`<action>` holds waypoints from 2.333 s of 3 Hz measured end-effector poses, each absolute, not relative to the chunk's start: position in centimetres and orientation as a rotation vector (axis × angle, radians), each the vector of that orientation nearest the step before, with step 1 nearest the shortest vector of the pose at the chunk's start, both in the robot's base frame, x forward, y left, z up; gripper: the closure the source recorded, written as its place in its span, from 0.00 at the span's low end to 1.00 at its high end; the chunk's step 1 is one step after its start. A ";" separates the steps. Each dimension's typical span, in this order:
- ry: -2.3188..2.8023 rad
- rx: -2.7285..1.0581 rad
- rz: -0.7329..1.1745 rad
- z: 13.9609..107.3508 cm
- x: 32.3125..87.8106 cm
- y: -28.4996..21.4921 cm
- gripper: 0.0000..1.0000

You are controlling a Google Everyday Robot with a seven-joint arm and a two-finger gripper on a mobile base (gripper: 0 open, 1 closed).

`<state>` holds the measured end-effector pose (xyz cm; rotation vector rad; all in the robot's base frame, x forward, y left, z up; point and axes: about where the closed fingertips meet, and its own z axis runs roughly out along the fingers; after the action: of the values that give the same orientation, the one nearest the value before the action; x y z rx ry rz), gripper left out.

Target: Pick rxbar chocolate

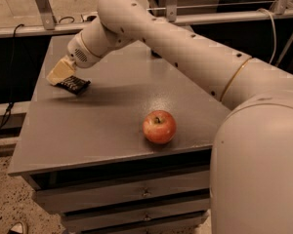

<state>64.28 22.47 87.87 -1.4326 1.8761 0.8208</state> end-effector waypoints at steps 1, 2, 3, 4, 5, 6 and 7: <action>1.909 -1.426 0.813 86.5 64.3 22.8 0.00; 1.930 -1.423 0.793 85.4 64.9 23.1 0.00; 1.952 -1.426 0.768 83.9 65.1 23.3 0.00; 1.982 -1.429 0.733 82.4 65.2 23.0 0.18; 1.994 -1.418 0.708 82.0 65.3 22.3 0.41; 1.994 -1.418 0.708 82.0 65.3 22.3 0.64; 1.994 -1.418 0.708 82.3 65.3 22.3 0.87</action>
Offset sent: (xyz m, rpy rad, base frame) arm 0.0148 0.0061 -0.0345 -0.0573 0.0141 -0.0522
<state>65.27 22.32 82.31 -1.4175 1.9935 0.7078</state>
